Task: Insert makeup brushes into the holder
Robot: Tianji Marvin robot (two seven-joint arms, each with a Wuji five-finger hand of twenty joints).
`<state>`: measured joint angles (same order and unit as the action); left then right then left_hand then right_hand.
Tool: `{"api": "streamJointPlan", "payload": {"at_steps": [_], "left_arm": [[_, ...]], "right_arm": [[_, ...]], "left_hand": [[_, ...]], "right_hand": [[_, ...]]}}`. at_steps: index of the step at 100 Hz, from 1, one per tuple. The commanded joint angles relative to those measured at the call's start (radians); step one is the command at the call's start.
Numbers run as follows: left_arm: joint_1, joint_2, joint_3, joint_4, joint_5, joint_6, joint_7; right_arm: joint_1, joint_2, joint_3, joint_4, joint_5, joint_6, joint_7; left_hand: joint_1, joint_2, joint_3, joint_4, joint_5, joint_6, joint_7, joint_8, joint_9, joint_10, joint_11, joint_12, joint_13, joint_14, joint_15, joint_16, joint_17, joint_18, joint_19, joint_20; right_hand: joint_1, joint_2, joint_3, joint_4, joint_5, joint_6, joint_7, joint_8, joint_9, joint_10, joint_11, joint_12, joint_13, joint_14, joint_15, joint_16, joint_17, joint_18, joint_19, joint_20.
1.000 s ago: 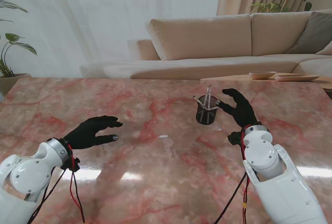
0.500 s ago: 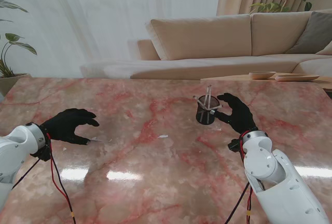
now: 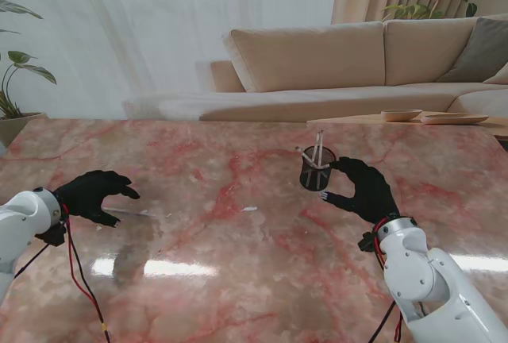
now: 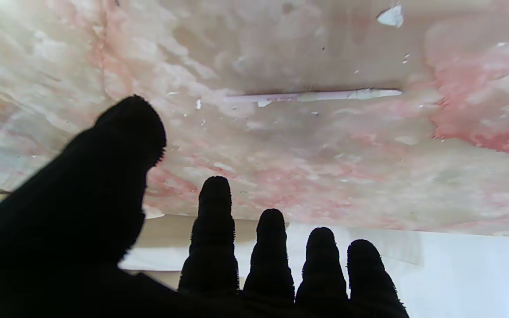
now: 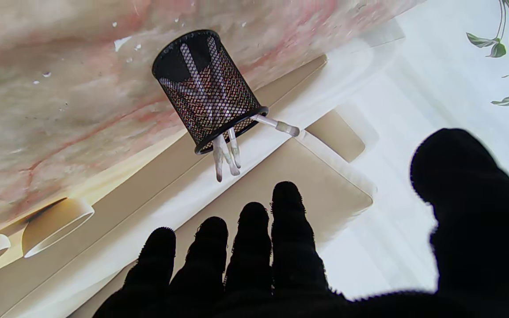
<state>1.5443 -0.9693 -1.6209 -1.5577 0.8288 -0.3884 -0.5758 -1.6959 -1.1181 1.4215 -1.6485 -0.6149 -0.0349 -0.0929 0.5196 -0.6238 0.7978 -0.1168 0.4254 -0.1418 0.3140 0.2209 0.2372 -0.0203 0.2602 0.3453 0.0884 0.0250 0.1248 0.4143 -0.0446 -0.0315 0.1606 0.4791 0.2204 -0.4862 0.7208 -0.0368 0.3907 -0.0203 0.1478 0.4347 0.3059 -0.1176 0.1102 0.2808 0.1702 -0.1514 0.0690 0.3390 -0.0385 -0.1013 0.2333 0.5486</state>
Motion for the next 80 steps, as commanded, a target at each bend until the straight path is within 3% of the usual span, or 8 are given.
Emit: {"api": "streamJointPlan", "payload": {"at_steps": [1,23,34,49,80], "left_arm": [[-0.008,0.006,0.006,0.023,0.016,-0.001,-0.011],[-0.049,0.009,0.035,0.092,0.071,0.014,-0.004],[-0.071,0.01,0.057,0.128,0.086,0.031,-0.003],[-0.09,0.009,0.084,0.172,0.095,0.05,0.017],[-0.12,0.003,0.123,0.261,0.106,0.051,0.101]], "right_arm": [[-0.018,0.001,-0.001,-0.002,-0.003,0.003,0.012],[-0.015,0.002,-0.009,-0.002,0.0,0.01,0.017],[-0.007,0.002,-0.014,0.0,0.006,0.017,0.025],[0.0,0.002,-0.021,0.005,0.014,0.024,0.028],[0.005,0.001,-0.031,0.01,0.027,0.039,0.036]], "left_hand": [[0.016,-0.042,0.04,-0.022,-0.038,-0.049,0.048,0.031,-0.044,-0.026,-0.029,0.015,-0.042,-0.014,-0.04,0.02,-0.003,-0.006,-0.044,0.002],[0.046,-0.031,0.112,-0.01,-0.035,-0.081,0.23,0.159,-0.055,-0.026,-0.059,0.045,-0.048,-0.013,-0.065,0.023,0.004,-0.008,-0.069,-0.046],[0.055,-0.022,0.143,-0.003,-0.025,-0.069,0.302,0.228,-0.057,-0.023,-0.064,0.053,-0.048,-0.014,-0.065,0.019,0.005,-0.008,-0.072,-0.06],[0.055,-0.029,0.143,-0.007,-0.03,-0.065,0.305,0.238,-0.057,-0.024,-0.065,0.056,-0.048,-0.015,-0.064,0.02,0.006,-0.009,-0.071,-0.061],[0.125,0.01,0.195,0.002,-0.073,-0.153,0.326,0.258,-0.055,-0.033,-0.064,0.059,-0.047,-0.018,-0.064,0.023,0.003,-0.007,-0.065,-0.057]], "right_hand": [[-0.047,-0.011,0.014,0.034,-0.022,-0.01,-0.022,-0.009,-0.002,-0.004,-0.02,-0.02,0.02,-0.003,-0.007,-0.028,-0.004,0.0,-0.019,-0.017],[-0.044,-0.006,0.014,0.032,-0.015,-0.015,-0.018,-0.006,-0.005,-0.001,-0.017,-0.02,0.015,0.001,-0.005,-0.025,-0.007,0.0,-0.013,-0.013],[-0.044,-0.002,0.014,0.032,-0.014,-0.017,-0.016,-0.004,-0.009,0.001,-0.016,-0.019,0.009,0.001,-0.004,-0.023,-0.007,0.001,-0.012,-0.012],[-0.04,0.0,0.015,0.031,-0.01,-0.018,-0.013,-0.002,-0.011,0.003,-0.013,-0.016,0.01,0.002,-0.001,-0.02,-0.008,0.002,-0.009,-0.01],[-0.025,0.003,0.014,0.027,-0.007,-0.018,-0.008,0.003,-0.008,0.004,-0.009,-0.011,0.007,0.003,-0.001,-0.016,-0.01,0.002,-0.006,-0.007]]}}
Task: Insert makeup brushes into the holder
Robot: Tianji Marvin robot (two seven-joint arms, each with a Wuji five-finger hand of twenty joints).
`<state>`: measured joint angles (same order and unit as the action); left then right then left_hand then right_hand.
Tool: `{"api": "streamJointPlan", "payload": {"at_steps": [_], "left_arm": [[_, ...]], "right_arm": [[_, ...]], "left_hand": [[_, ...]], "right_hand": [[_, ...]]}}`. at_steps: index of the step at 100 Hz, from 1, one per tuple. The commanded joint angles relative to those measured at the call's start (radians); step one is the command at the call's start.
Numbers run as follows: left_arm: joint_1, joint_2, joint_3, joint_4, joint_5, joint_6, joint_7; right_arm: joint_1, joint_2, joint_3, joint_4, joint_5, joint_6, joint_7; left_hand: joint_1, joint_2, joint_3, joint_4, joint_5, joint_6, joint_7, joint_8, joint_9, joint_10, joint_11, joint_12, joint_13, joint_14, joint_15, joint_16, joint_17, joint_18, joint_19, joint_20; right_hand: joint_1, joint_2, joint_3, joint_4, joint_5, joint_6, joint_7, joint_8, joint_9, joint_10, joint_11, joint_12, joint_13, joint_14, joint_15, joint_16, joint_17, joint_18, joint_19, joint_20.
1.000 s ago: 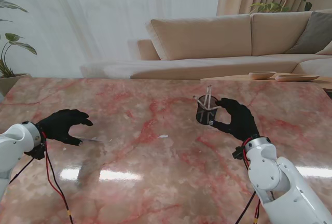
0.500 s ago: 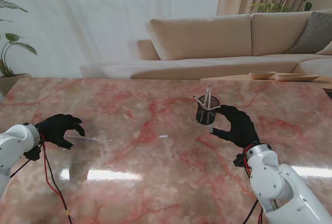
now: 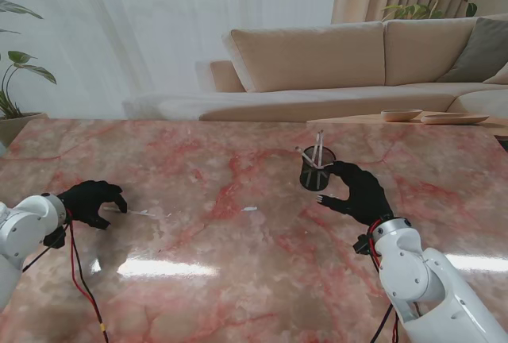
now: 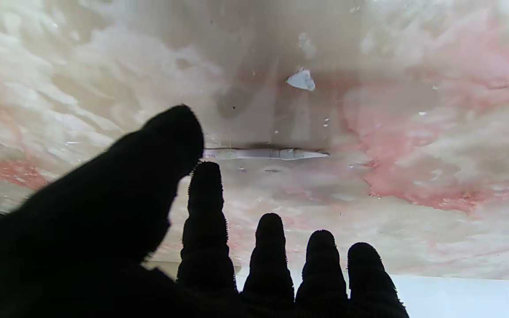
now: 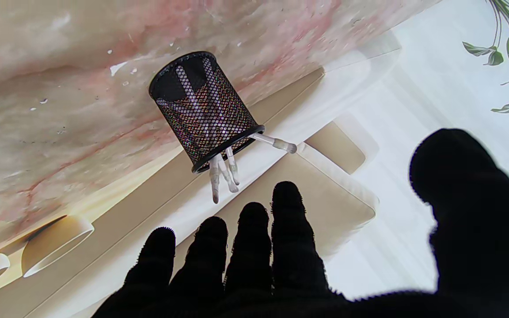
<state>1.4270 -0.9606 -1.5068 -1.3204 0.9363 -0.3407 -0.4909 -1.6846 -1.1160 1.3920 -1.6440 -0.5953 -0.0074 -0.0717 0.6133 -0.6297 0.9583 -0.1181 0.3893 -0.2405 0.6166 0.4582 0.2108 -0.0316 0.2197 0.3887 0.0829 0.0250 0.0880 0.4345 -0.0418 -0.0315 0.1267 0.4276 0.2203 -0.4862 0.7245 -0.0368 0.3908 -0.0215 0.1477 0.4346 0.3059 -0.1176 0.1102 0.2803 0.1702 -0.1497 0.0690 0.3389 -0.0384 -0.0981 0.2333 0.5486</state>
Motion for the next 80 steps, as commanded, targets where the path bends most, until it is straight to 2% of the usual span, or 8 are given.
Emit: {"api": "streamJointPlan", "payload": {"at_steps": [1,18,42,52,80], "left_arm": [[-0.004,-0.005,0.011,0.027,-0.002,0.003,0.019],[-0.028,-0.009,0.04,0.078,-0.002,0.005,0.069],[-0.047,-0.017,0.076,0.142,0.004,0.011,0.168],[-0.055,-0.019,0.09,0.162,0.007,0.015,0.19],[-0.084,-0.027,0.14,0.242,-0.012,0.039,0.274]], "right_arm": [[-0.007,-0.001,-0.002,0.005,0.007,0.012,0.015],[-0.009,0.0,-0.003,0.002,0.003,0.019,0.019],[-0.018,0.001,0.001,-0.007,0.008,0.028,0.027],[-0.021,0.002,0.004,-0.01,0.005,0.031,0.03],[-0.028,0.003,0.01,-0.019,0.003,0.042,0.04]], "left_hand": [[0.034,0.017,0.036,0.004,-0.037,-0.056,0.025,0.021,-0.028,-0.023,-0.022,0.016,-0.041,-0.018,-0.027,0.003,0.001,-0.007,-0.031,-0.005],[0.047,0.016,0.042,0.004,-0.051,-0.069,0.051,0.039,-0.028,-0.027,-0.019,0.019,-0.041,-0.02,-0.025,0.005,0.001,-0.006,-0.028,-0.002],[0.021,-0.011,0.032,-0.003,-0.06,-0.072,0.09,0.067,-0.018,-0.028,0.007,0.026,-0.042,-0.022,-0.019,0.022,-0.002,-0.005,-0.017,0.014],[0.01,-0.025,0.023,-0.009,-0.042,-0.076,0.132,0.097,-0.019,-0.029,0.01,0.02,-0.042,-0.023,-0.021,0.026,-0.003,-0.005,-0.018,0.017],[0.017,-0.001,0.041,-0.004,0.035,-0.082,0.21,0.152,-0.013,-0.027,0.032,0.024,-0.042,-0.026,-0.014,0.042,-0.003,-0.004,-0.014,0.026]], "right_hand": [[-0.024,0.004,0.01,0.027,-0.008,-0.016,-0.009,0.003,-0.009,0.004,-0.009,-0.011,0.007,0.001,-0.001,-0.016,-0.01,-0.001,-0.005,-0.007],[-0.019,0.007,0.009,0.025,-0.005,-0.019,-0.007,0.005,-0.006,0.005,-0.007,-0.009,0.006,0.001,-0.001,-0.014,-0.01,-0.001,-0.005,-0.007],[-0.013,0.008,0.009,0.023,-0.003,-0.022,-0.005,0.006,0.006,0.005,-0.002,-0.006,0.004,0.0,-0.001,-0.013,-0.011,-0.001,-0.004,-0.007],[-0.011,0.009,0.009,0.022,-0.002,-0.024,-0.005,0.006,0.006,0.005,-0.003,-0.005,0.001,0.001,-0.002,-0.013,-0.011,-0.001,-0.005,-0.007],[-0.003,0.014,0.012,0.02,0.002,-0.03,-0.003,0.008,0.009,0.007,0.0,-0.002,-0.005,0.0,-0.002,-0.011,-0.01,-0.001,-0.006,-0.01]]}}
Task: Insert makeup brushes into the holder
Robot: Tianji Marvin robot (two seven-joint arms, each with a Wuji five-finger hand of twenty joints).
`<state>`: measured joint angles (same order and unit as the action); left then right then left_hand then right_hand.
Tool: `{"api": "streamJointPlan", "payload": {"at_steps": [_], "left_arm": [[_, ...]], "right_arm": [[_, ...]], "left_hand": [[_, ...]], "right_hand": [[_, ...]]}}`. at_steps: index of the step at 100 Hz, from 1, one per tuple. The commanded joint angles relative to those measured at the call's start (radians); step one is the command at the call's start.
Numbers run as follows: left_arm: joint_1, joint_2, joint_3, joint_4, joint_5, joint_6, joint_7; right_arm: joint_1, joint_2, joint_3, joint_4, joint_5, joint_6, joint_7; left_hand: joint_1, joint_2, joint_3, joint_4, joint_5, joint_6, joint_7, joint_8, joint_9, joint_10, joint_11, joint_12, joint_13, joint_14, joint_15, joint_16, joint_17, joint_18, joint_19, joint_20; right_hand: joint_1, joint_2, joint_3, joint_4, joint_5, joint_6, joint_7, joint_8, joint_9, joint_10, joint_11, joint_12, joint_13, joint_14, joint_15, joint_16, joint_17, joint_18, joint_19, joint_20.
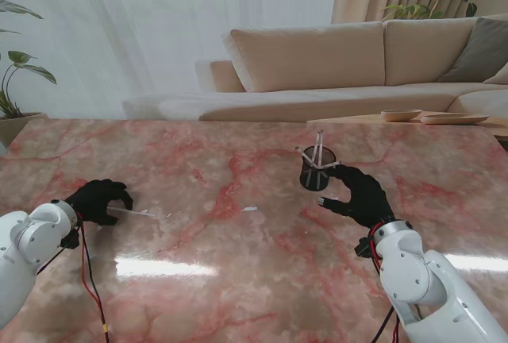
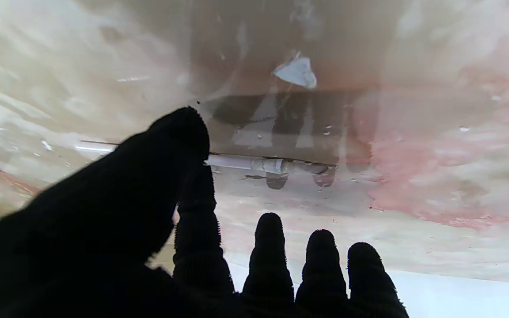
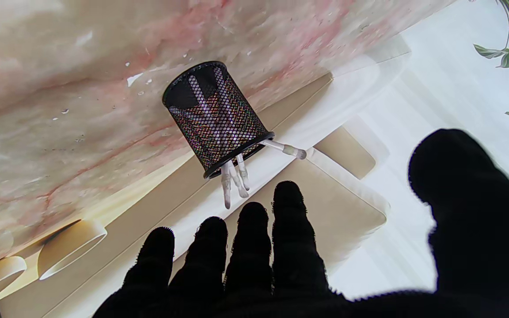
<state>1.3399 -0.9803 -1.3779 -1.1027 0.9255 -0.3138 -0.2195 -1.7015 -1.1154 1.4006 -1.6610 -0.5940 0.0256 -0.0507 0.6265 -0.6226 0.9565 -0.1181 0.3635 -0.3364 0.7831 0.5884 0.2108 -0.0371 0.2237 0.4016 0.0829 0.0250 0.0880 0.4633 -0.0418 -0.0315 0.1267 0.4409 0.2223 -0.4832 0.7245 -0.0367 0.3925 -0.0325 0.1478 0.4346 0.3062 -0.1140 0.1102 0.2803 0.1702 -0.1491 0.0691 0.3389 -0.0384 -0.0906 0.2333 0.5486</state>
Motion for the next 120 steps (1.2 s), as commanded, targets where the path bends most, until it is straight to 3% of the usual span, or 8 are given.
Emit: {"api": "streamJointPlan", "payload": {"at_steps": [1,7,21,31,66,90,100,120], "left_arm": [[0.002,-0.008,0.013,0.027,-0.001,0.012,0.006],[-0.003,-0.01,0.022,0.045,-0.002,0.014,0.03],[-0.011,-0.013,0.039,0.074,-0.009,0.015,0.07],[-0.018,-0.016,0.057,0.097,-0.007,0.02,0.108],[-0.064,-0.025,0.126,0.19,-0.032,0.035,0.196],[-0.097,-0.025,0.181,0.249,-0.035,0.035,0.241],[-0.108,-0.023,0.202,0.269,-0.035,0.029,0.249],[-0.127,-0.019,0.241,0.303,-0.041,0.018,0.251]], "right_arm": [[-0.011,0.002,0.001,-0.002,0.002,0.01,0.019],[-0.012,0.002,0.001,-0.003,0.005,0.012,0.02],[-0.014,0.002,0.002,-0.006,0.003,0.016,0.017],[-0.014,0.002,0.003,-0.007,0.002,0.017,0.018],[-0.02,0.003,0.012,-0.012,0.001,0.019,0.026],[-0.025,0.002,0.018,-0.014,0.005,0.025,0.025],[-0.027,0.001,0.02,-0.014,0.01,0.026,0.021],[-0.027,-0.001,0.02,-0.014,0.016,0.035,0.018]], "left_hand": [[0.003,-0.007,0.043,-0.004,0.064,0.013,0.049,0.025,-0.012,-0.021,0.03,0.011,-0.042,-0.025,-0.013,0.015,-0.003,-0.003,-0.014,0.014],[0.002,-0.002,0.044,-0.004,0.1,0.009,0.075,0.044,-0.008,-0.019,0.049,0.016,-0.039,-0.025,-0.003,0.028,-0.004,-0.004,-0.009,0.022],[0.046,-0.029,-0.012,-0.083,0.17,-0.015,0.107,0.04,0.002,-0.036,0.093,0.017,-0.03,-0.025,0.019,0.043,-0.007,-0.002,0.0,0.043],[0.073,-0.027,-0.043,-0.095,0.202,-0.028,0.134,0.029,0.005,-0.039,0.126,0.022,-0.024,-0.027,0.041,0.048,-0.008,-0.005,0.007,0.058],[0.106,0.052,-0.115,-0.093,0.353,-0.037,0.218,-0.08,0.068,-0.046,0.178,0.022,-0.007,-0.036,0.093,0.049,-0.009,-0.019,0.018,0.098],[0.13,0.056,-0.114,-0.091,0.398,-0.031,0.258,-0.119,0.084,-0.049,0.184,0.02,-0.002,-0.038,0.111,0.051,-0.008,-0.027,0.024,0.111],[0.131,0.06,-0.104,-0.098,0.393,-0.034,0.266,-0.092,0.083,-0.05,0.185,0.021,-0.004,-0.041,0.112,0.049,-0.01,-0.026,0.026,0.117],[0.148,0.108,-0.122,-0.116,0.388,-0.022,0.186,0.083,0.073,-0.052,0.194,0.024,-0.008,-0.05,0.095,0.053,-0.003,-0.035,0.003,0.092]], "right_hand": [[-0.005,0.011,0.013,0.02,0.0,-0.02,-0.003,0.008,0.008,0.003,0.0,-0.002,-0.006,-0.001,-0.002,-0.011,-0.01,-0.009,-0.007,-0.01],[-0.003,0.013,0.014,0.019,0.0,-0.02,-0.002,0.008,0.009,0.002,0.001,-0.001,-0.008,-0.002,-0.002,-0.011,-0.01,-0.009,-0.007,-0.01],[0.0,0.015,0.016,0.018,0.0,-0.022,-0.002,0.009,0.007,0.005,0.001,0.001,-0.011,-0.003,-0.001,-0.01,-0.01,-0.009,-0.007,-0.011],[0.003,0.015,0.018,0.017,0.001,-0.024,-0.001,0.01,0.005,0.005,0.001,0.003,-0.014,-0.002,-0.001,-0.009,-0.009,-0.009,-0.006,-0.01],[0.004,0.024,0.026,0.014,0.001,-0.027,0.0,0.012,0.001,0.007,0.003,0.007,-0.02,-0.004,0.001,-0.006,-0.011,-0.008,-0.001,-0.006],[0.006,0.029,0.034,0.013,0.001,-0.025,0.0,0.013,0.006,0.006,0.007,0.01,-0.019,-0.004,0.003,-0.003,-0.012,-0.008,0.002,-0.004],[0.005,0.034,0.039,0.012,0.0,-0.021,-0.001,0.013,0.008,0.006,0.009,0.012,-0.019,-0.004,0.004,-0.002,-0.012,-0.008,0.003,-0.002],[0.005,0.039,0.05,0.011,-0.003,-0.015,-0.002,0.013,0.013,0.007,0.012,0.016,-0.018,-0.004,0.006,0.0,-0.013,-0.008,0.005,0.0]]}}
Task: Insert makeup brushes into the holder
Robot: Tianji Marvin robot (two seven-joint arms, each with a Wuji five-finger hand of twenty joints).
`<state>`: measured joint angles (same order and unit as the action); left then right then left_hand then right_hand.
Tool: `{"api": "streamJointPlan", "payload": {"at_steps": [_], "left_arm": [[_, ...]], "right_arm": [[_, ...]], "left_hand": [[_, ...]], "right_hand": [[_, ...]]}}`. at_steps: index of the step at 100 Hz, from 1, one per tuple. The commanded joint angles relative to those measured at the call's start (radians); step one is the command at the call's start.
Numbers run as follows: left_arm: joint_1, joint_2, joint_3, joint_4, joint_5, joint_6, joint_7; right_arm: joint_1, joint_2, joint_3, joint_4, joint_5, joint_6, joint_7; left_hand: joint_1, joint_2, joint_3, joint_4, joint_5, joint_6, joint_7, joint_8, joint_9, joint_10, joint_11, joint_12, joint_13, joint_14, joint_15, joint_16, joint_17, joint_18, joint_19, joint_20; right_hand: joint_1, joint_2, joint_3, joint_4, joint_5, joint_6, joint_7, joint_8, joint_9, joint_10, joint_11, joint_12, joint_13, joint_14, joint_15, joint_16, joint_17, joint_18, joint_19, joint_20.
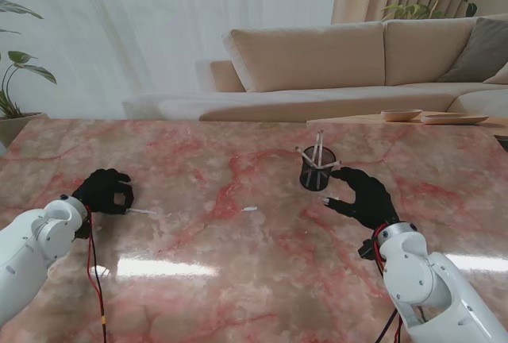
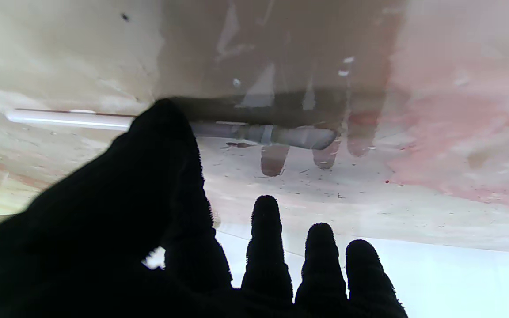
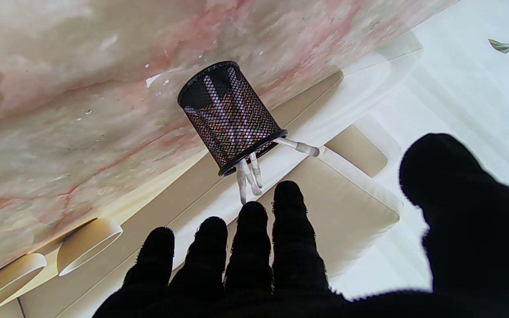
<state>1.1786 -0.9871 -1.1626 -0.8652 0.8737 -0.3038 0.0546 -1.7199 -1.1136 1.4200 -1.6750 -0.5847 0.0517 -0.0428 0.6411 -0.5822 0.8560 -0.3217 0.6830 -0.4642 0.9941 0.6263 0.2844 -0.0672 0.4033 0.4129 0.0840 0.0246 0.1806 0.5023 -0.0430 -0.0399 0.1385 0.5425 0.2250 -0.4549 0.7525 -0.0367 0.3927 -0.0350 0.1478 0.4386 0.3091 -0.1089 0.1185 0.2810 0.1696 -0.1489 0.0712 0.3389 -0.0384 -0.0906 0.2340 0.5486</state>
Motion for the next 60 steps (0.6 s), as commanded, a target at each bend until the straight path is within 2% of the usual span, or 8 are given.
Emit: {"api": "streamJointPlan", "payload": {"at_steps": [1,11,39,60], "left_arm": [[0.033,-0.012,0.027,0.067,0.01,0.008,-0.022],[0.028,-0.013,0.038,0.08,0.001,0.004,-0.019],[0.019,-0.012,0.062,0.103,0.002,-0.009,0.008],[0.039,-0.013,0.025,0.068,0.004,-0.024,-0.012]], "right_arm": [[-0.008,-0.003,0.0,0.0,0.008,0.01,0.01],[-0.007,-0.004,-0.001,0.0,0.012,0.012,0.005],[-0.008,-0.005,0.004,-0.004,0.012,0.012,0.003],[-0.006,-0.006,0.001,-0.004,0.016,0.015,0.001]], "left_hand": [[0.135,0.07,-0.023,0.088,0.068,0.106,-0.027,0.05,0.0,-0.02,0.015,0.013,-0.009,-0.05,0.002,0.014,-0.002,-0.028,-0.01,-0.011],[0.143,0.097,-0.044,0.082,0.066,0.104,-0.061,0.128,0.006,-0.018,0.026,0.023,-0.01,-0.053,0.0,0.021,0.002,-0.034,-0.018,-0.035],[0.165,0.15,-0.091,0.072,0.044,0.1,-0.099,0.266,0.004,-0.003,0.042,0.06,-0.016,-0.045,-0.005,0.038,0.004,-0.038,-0.028,-0.069],[0.183,0.168,-0.102,0.062,0.04,0.091,-0.095,0.334,0.008,0.007,0.054,0.077,-0.019,-0.044,-0.01,0.045,0.006,-0.042,-0.033,-0.082]], "right_hand": [[0.002,0.012,0.022,0.011,-0.003,-0.012,-0.002,0.009,0.01,0.002,0.004,0.015,-0.017,-0.004,0.004,0.001,-0.013,-0.008,0.005,0.0],[0.003,0.014,0.03,0.01,-0.003,-0.009,-0.002,0.009,0.014,0.001,0.007,0.017,-0.015,-0.003,0.006,0.002,-0.013,-0.008,0.007,0.002],[0.002,0.02,0.049,0.006,-0.006,-0.006,-0.003,0.009,0.015,0.003,0.009,0.021,-0.015,-0.003,0.009,0.005,-0.014,-0.008,0.009,0.005],[0.0,0.025,0.061,0.003,-0.008,0.0,-0.003,0.009,0.015,0.004,0.01,0.022,-0.016,-0.004,0.009,0.006,-0.014,-0.009,0.008,0.004]]}}
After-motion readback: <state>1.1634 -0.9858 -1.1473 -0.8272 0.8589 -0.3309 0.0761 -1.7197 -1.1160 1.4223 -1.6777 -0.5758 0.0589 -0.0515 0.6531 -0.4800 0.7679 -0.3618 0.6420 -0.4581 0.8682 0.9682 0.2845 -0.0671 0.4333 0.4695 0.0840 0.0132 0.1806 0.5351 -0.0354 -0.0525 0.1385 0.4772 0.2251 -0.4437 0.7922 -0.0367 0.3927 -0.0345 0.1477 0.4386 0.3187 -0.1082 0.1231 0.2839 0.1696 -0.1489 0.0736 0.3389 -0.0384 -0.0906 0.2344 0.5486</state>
